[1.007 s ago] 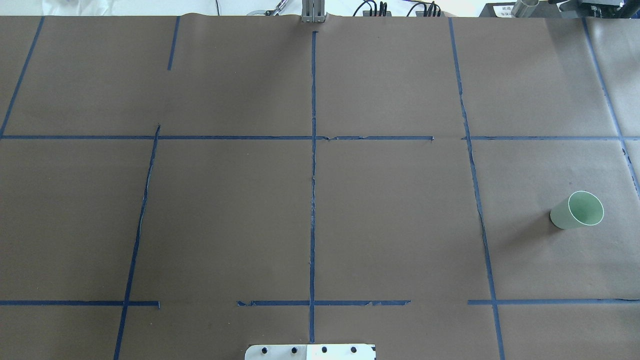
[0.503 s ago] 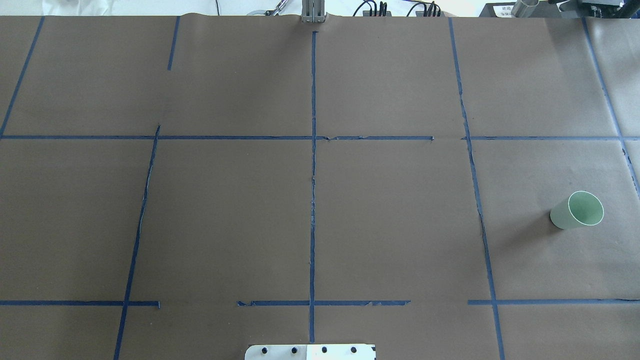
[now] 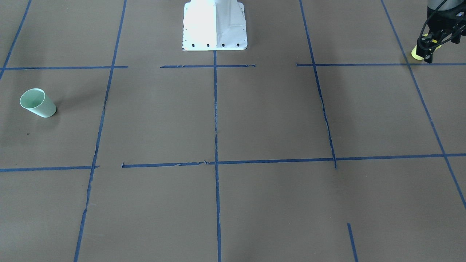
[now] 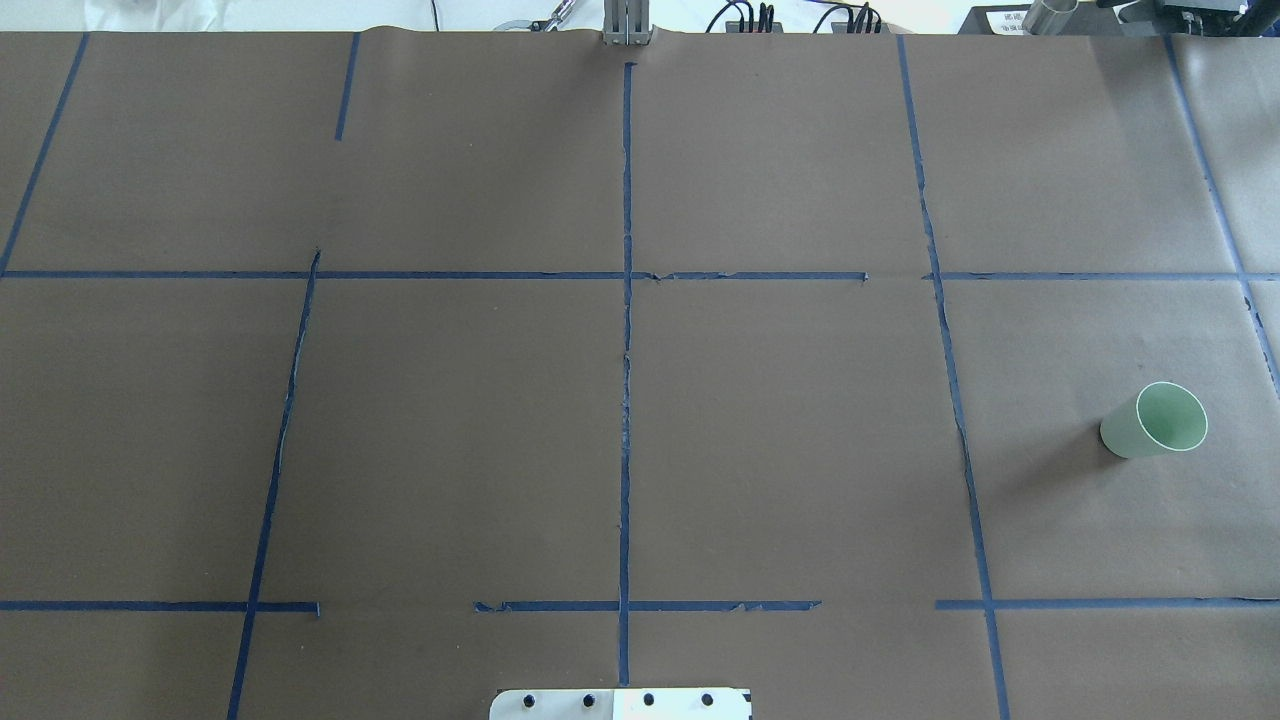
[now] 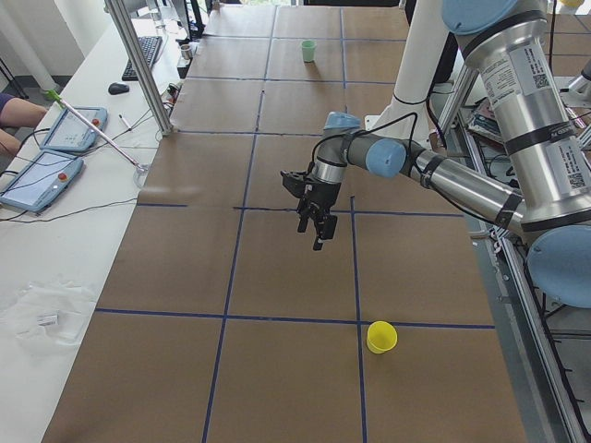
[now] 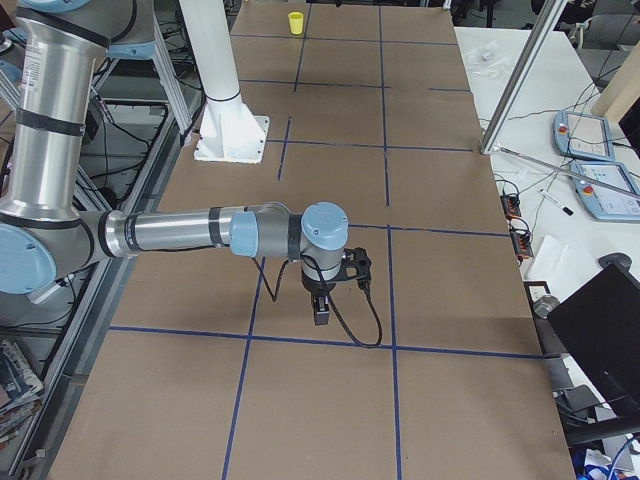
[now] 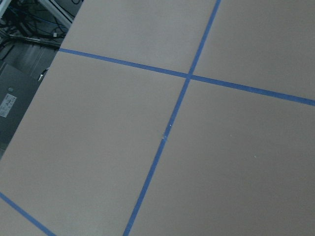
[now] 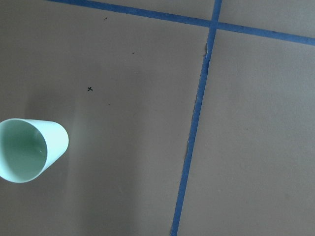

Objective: Transfer and stack yellow cup on green cup

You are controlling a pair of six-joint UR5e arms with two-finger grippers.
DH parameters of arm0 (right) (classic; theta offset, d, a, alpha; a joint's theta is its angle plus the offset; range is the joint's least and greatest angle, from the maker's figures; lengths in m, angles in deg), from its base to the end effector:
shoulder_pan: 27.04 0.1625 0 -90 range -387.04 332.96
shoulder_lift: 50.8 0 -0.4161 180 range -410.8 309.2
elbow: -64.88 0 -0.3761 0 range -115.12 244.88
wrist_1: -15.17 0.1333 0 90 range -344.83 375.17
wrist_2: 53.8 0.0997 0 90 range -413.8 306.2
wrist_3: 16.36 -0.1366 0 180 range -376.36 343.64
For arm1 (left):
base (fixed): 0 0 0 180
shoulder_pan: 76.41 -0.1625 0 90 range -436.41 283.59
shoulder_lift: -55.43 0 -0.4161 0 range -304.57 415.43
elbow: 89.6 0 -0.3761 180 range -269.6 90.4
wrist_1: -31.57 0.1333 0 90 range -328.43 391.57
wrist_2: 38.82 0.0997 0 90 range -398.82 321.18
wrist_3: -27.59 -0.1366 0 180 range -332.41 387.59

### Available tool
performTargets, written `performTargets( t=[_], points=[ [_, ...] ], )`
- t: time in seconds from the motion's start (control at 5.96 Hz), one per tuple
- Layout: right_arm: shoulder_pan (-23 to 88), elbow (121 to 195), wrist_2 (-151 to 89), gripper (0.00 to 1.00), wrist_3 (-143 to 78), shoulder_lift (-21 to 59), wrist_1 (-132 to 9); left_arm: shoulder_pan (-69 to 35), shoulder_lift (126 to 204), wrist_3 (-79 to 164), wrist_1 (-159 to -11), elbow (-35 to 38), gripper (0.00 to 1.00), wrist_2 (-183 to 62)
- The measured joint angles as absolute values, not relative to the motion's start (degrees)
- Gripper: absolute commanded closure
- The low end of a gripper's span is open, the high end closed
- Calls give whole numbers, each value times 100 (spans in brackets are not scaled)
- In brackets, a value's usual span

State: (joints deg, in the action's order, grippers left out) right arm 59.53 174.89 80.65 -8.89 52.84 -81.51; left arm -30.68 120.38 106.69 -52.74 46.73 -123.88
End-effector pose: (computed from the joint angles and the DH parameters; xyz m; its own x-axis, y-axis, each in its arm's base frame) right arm 0.0151 -0.3764 0.6232 0.6990 -0.1684 0.6950 0.1520 0.9847 0.0857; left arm 0.1103 -0.3210 0.5073 0.7982 -0.5489 -0.2482 0.5893 0.7970 0.1323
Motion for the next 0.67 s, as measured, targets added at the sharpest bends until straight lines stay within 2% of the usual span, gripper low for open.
performTargets(
  t=[0.34, 0.67],
  points=[
    [5953, 17558, 8074, 0, -889, 5301, -8151, -4438, 11882, 13401, -4102, 4685, 0, -11367],
    [5953, 17581, 8079, 0, -889, 5318, -8151, -5273, 12035, 15909, -2755, 4611, 0, -11138]
  ],
)
